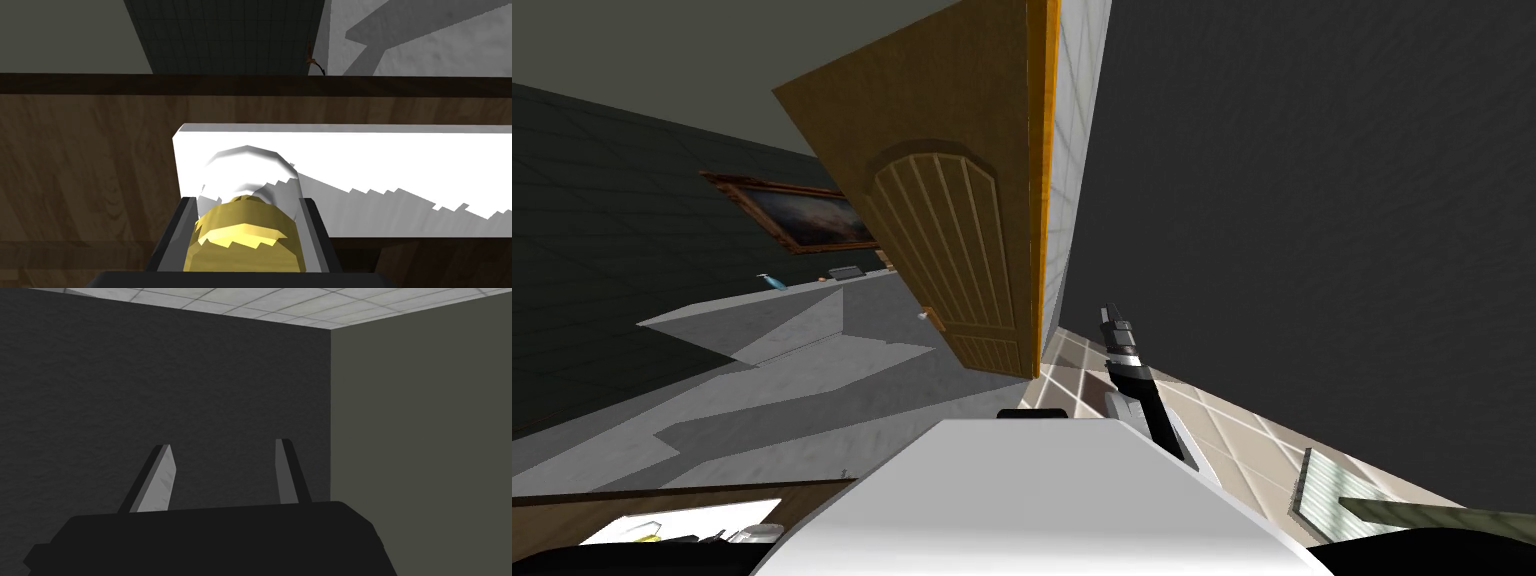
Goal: Push the door open
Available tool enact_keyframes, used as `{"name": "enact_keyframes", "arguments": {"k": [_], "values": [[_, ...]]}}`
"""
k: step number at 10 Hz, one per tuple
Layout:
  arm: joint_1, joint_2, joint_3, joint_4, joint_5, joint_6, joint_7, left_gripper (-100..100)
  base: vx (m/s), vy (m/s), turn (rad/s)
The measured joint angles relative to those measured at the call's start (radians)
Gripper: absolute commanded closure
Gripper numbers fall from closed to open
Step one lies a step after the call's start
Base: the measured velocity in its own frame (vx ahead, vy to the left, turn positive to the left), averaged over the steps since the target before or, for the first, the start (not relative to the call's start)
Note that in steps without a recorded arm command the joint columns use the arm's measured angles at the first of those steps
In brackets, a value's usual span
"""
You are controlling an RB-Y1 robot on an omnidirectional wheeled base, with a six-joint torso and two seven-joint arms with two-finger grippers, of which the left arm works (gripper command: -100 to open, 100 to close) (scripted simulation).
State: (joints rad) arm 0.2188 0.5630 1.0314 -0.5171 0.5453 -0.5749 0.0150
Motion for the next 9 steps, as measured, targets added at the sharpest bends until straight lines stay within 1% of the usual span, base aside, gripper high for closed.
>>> {"name": "enact_keyframes", "arguments": {"k": [1, 2, 3, 4, 5, 6, 7, 8, 9], "values": [[0.007, -0.011, 0.010, -0.028, 0.005, 0.012, -0.011, 100, 0.011, 0.009, 0.002], [0.007, -0.012, 0.011, -0.031, 0.006, 0.014, -0.014, 100, 0.071, 0.090, 0.021], [0.004, -0.008, 0.013, -0.009, 0.007, 0.009, -0.012, 100, 0.099, 0.147, 0.024], [0.009, -0.017, 0.022, -0.015, 0.011, 0.013, -0.017, 100, 0.121, 0.156, 0.033], [0.018, -0.032, 0.039, -0.041, 0.019, 0.025, -0.033, 100, 0.125, 0.135, 0.052], [0.012, -0.016, 0.042, -0.007, 0.020, 0.012, -0.032, 100, 0.115, 0.161, 0.052], [0.015, -0.022, 0.057, -0.016, 0.026, 0.011, -0.041, 100, 0.093, 0.154, 0.036], [0.014, -0.013, 0.063, 0.004, 0.029, 0.005, -0.042, 100, 0.129, 0.188, 0.026], [0.030, -0.037, 0.086, -0.039, 0.039, 0.021, -0.060, 100, 0.113, 0.124, 0.036]]}}
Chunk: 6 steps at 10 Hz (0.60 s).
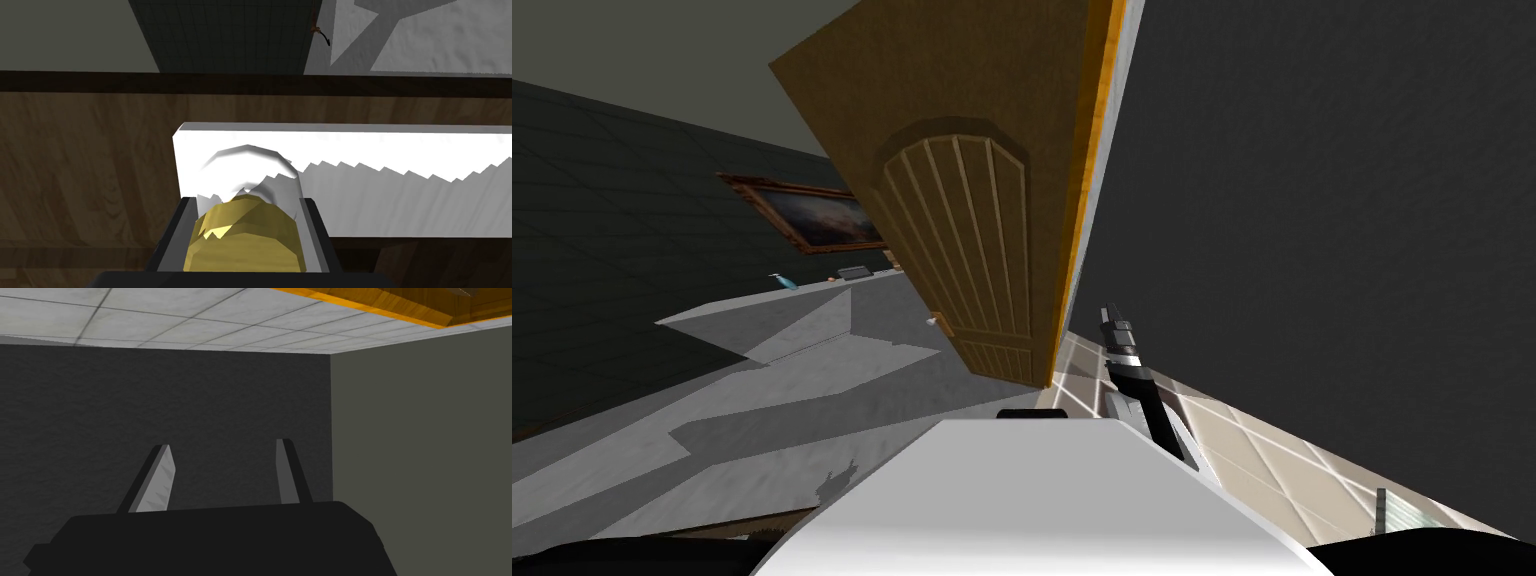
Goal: Push the door open
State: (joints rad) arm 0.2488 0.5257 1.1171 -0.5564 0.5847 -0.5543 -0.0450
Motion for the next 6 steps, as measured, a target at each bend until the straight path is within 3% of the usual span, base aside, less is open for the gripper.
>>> {"name": "enact_keyframes", "arguments": {"k": [2, 3, 4, 5, 6], "values": [[0.003, 0.018, 0.009, 0.033, 0.003, -0.012, 0.003, 100, 0.122, 0.110, 0.045], [0.000, 0.032, 0.012, 0.072, 0.005, -0.027, 0.008, 100, 0.162, 0.172, 0.066], [0.004, 0.026, 0.025, 0.075, 0.011, -0.029, 0.002, 100, 0.145, 0.149, 0.061], [0.005, 0.033, 0.035, 0.093, 0.015, -0.033, -0.002, 100, 0.082, 0.102, 0.031], [0.013, 0.020, 0.051, 0.061, 0.023, -0.020, -0.016, 100, 0.024, 0.049, 0.019]]}}
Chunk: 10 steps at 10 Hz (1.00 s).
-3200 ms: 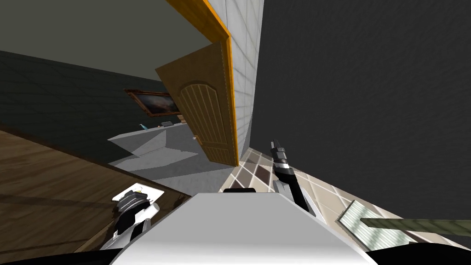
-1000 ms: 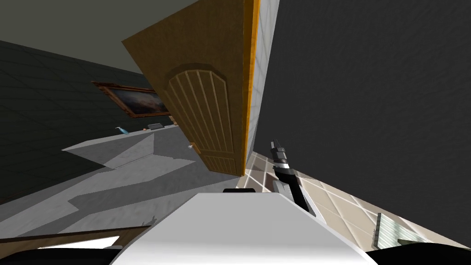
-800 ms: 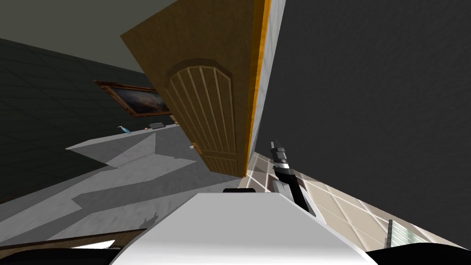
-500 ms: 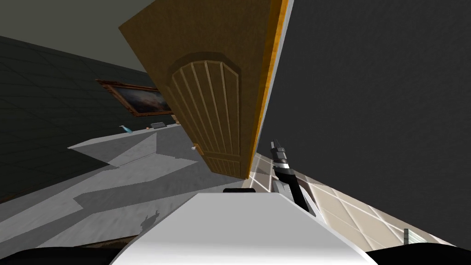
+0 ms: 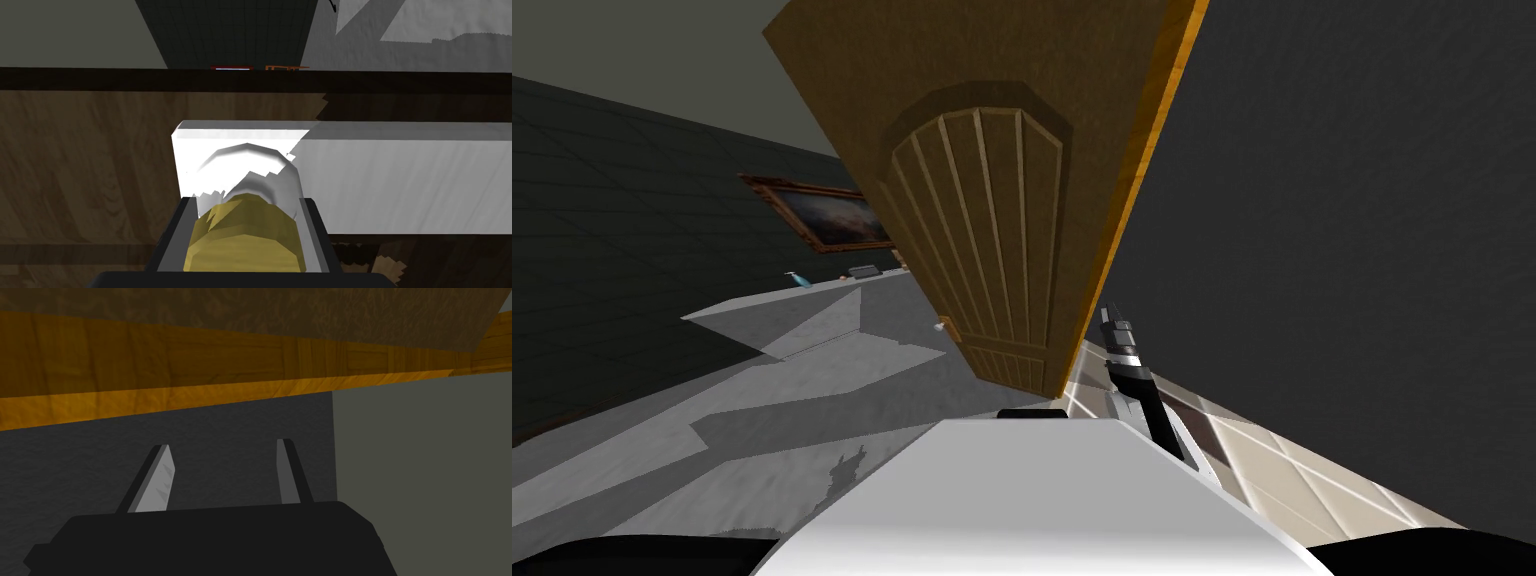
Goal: Push the door open
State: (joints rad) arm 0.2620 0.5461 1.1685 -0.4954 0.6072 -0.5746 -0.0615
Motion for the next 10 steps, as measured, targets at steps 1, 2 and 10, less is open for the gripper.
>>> {"name": "enact_keyframes", "arguments": {"k": [1, 2, 10], "values": [[0.002, 0.000, 0.003, -0.006, 0.002, 0.004, -0.004, 100, 0.001, 0.100, -0.142], [0.010, -0.005, 0.021, -0.001, 0.011, 0.002, -0.012, 100, -0.003, 0.149, -0.132], [0.021, -0.010, 0.121, 0.021, 0.058, -0.006, -0.089, 100, -0.004, 0.068, -0.061]]}}
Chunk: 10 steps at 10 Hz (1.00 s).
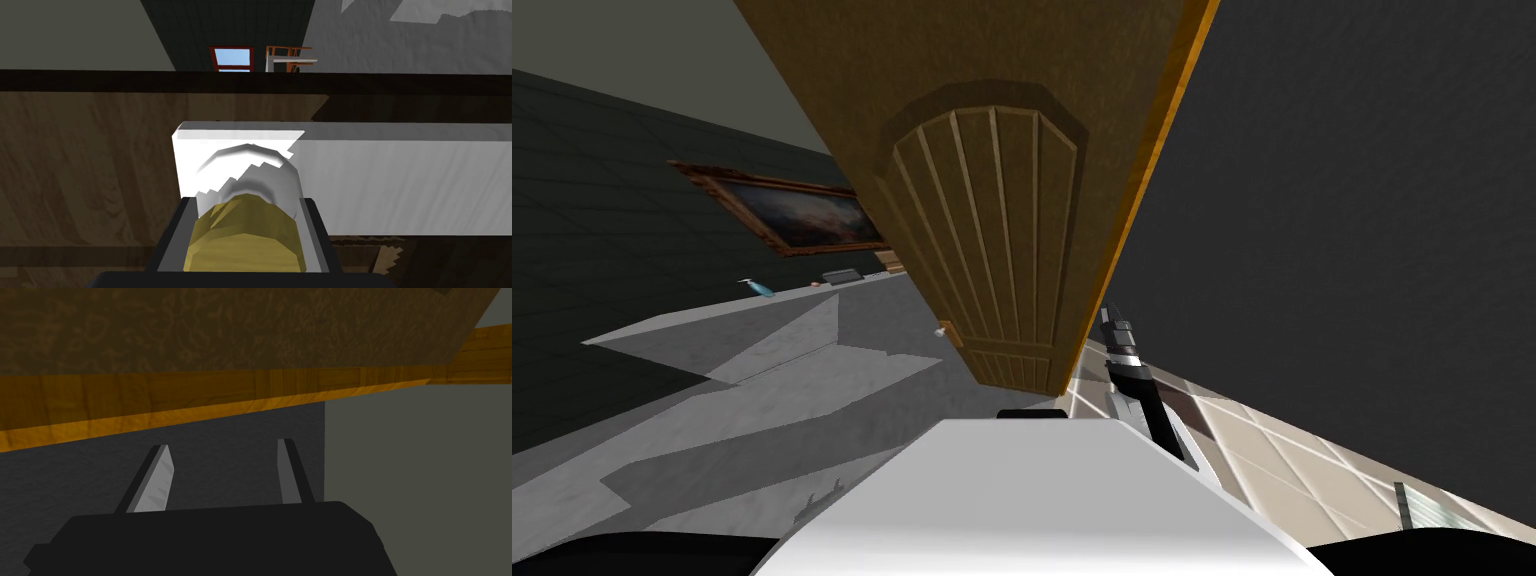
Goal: Push the door open
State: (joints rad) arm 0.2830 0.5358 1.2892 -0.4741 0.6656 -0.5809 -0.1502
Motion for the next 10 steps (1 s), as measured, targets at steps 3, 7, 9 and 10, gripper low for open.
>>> {"name": "enact_keyframes", "arguments": {"k": [3, 7, 9, 10], "values": [[0.005, 0.006, 0.039, 0.040, 0.019, -0.024, -0.016, 100, -0.015, 0.108, -0.127], [0.010, 0.031, 0.080, 0.087, 0.037, -0.040, -0.043, 100, -0.009, 0.071, -0.071], [0.014, 0.011, 0.117, 0.063, 0.056, -0.030, -0.082, 100, -0.011, 0.080, -0.066], [0.016, 0.021, 0.130, 0.089, 0.062, -0.041, -0.084, 100, -0.015, 0.128, -0.139]]}}
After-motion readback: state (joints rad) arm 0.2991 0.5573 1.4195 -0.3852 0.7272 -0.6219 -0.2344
